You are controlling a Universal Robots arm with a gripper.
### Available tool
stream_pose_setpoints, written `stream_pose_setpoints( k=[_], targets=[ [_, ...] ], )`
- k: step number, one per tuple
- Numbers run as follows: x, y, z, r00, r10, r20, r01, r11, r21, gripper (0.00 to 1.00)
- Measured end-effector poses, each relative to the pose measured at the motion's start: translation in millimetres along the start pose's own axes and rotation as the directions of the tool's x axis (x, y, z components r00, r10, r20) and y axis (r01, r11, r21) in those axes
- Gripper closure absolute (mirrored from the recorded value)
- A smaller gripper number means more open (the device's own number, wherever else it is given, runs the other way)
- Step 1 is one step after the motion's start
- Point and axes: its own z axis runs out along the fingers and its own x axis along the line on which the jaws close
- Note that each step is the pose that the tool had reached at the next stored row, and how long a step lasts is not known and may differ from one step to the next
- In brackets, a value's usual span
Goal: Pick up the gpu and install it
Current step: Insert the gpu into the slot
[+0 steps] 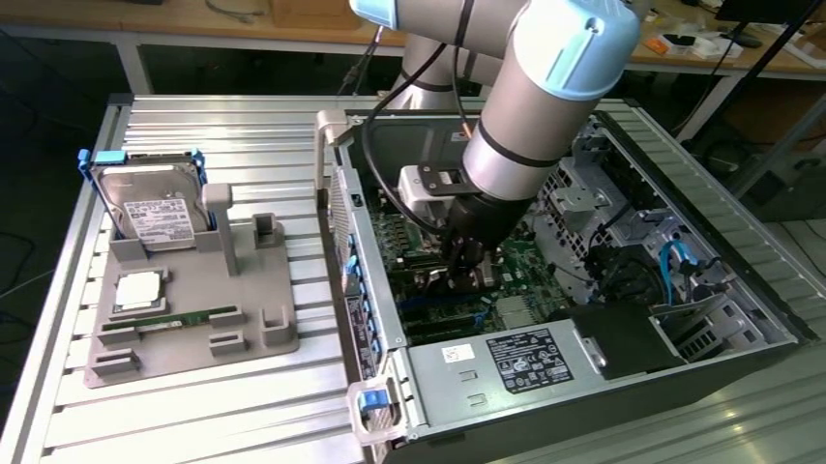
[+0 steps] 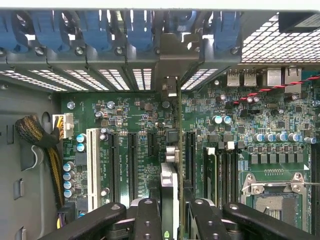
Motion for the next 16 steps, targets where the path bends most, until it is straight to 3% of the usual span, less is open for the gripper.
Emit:
stream_pose_setpoints(
  k=[6,16],
  targets=[
    [0.0,-2.0,0.9,1.0,0.0,-0.0003,0.0,1.0,-0.0007,0.73],
    [0.1,3.9,2.7,1.0,0.0,0.0001,0.0,1.0,-0.0004,0.73]
  ],
)
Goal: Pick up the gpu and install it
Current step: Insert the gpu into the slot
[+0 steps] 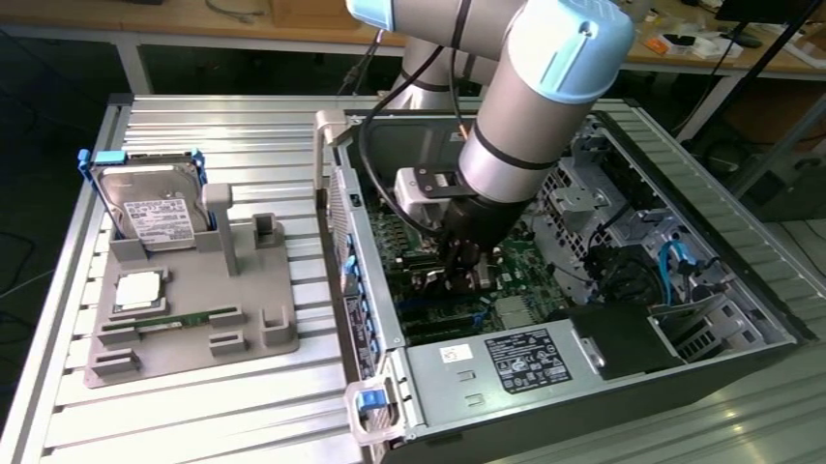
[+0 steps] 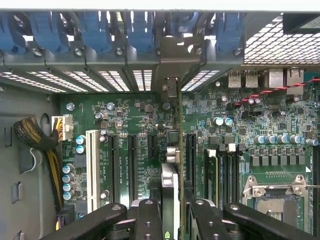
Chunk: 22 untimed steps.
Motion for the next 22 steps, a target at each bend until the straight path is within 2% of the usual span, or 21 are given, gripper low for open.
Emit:
stream_pose_setpoints(
  k=[6,9,11,22],
  targets=[
    [0.0,0.1,0.0,1.0,0.0,-0.0001,0.0,1.0,0.0,0.73],
    [0.4,-0.3,6.6,1.0,0.0,-0.0012,0.0,1.0,-0.0005,0.73],
    [0.3,-0.4,8.2,1.0,0.0,0.0002,0.0,1.0,-0.0001,0.73],
    [0.3,-0.4,8.2,1.0,0.0,-0.0001,0.0,1.0,0.0,0.73]
  ],
)
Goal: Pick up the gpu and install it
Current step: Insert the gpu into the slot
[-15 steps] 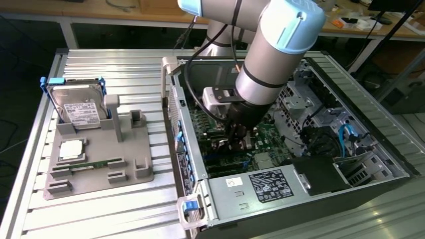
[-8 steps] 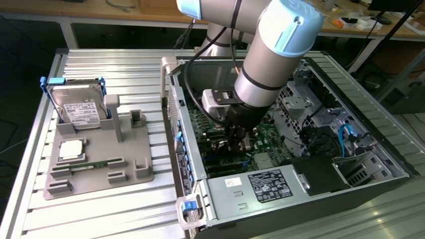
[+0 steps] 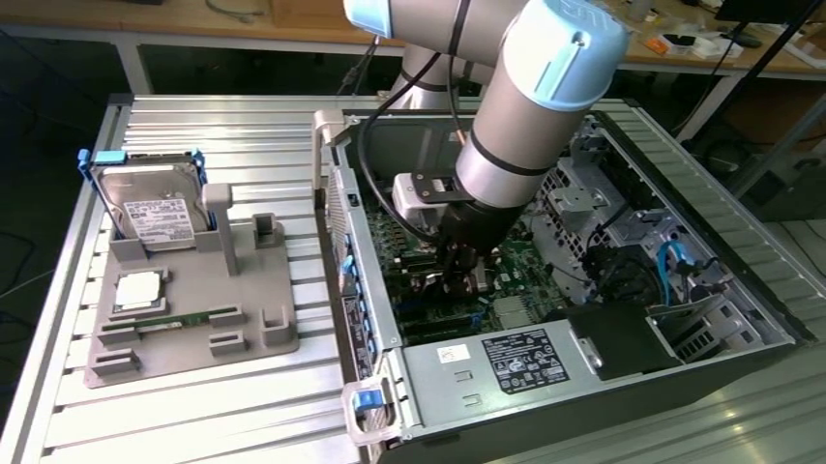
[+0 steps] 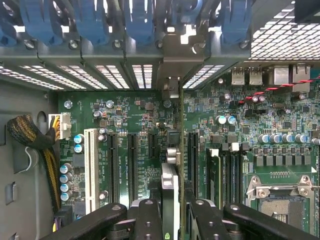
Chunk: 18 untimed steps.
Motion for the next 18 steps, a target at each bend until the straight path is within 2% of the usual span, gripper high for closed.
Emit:
stream_pose_setpoints(
  k=[2,5,18],
  targets=[
    [-0.3,0.1,-2.0,1.0,0.0,0.0015,0.0,1.0,0.0011,0.73],
    [-0.3,0.3,-4.3,1.0,0.0,-0.0001,0.0,1.0,0.0011,0.73],
    [-0.3,0.3,-4.3,1.0,0.0,-0.0001,0.0,1.0,0.0011,0.73]
  ],
)
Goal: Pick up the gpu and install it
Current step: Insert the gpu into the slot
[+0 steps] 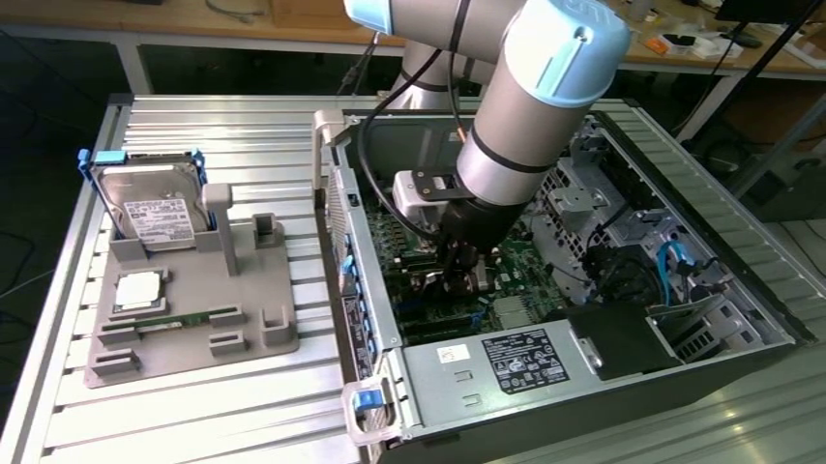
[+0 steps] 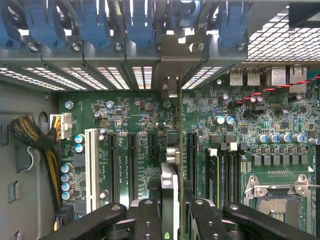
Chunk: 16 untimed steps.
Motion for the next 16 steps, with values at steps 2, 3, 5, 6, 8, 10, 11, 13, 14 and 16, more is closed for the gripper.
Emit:
stream_pose_setpoints(
  k=[2,3,5,6,8,10,11,13,14,16],
  targets=[
    [0.0,0.0,0.9,1.0,0.0,-0.0001,0.0,1.0,0.0,0.73],
    [0.1,-0.1,1.6,1.0,0.0,0.0,0.0,1.0,0.0002,0.73],
    [0.3,-0.4,5.1,1.0,0.0,-0.0008,0.0,1.0,0.0002,0.73],
    [0.4,-0.4,6.2,1.0,0.0,-0.0013,0.0,1.0,0.0003,0.73],
    [0.4,-0.4,8.0,1.0,0.0,-0.0006,0.0,1.0,0.0011,0.73],
    [0.3,-0.5,8.3,1.0,0.0,0.0001,0.0,1.0,0.0015,0.73],
    [0.3,-0.5,8.2,1.0,0.0,0.0,0.0,1.0,0.0015,0.73],
    [0.3,-0.5,8.2,1.0,0.0,0.0,0.0,1.0,0.0014,0.73],
    [0.3,-0.5,8.3,1.0,0.0,0.0,0.0,1.0,0.0015,0.73],
    [0.3,-0.5,8.3,1.0,0.0,0.0,0.0,1.0,0.0015,0.73]
  ],
)
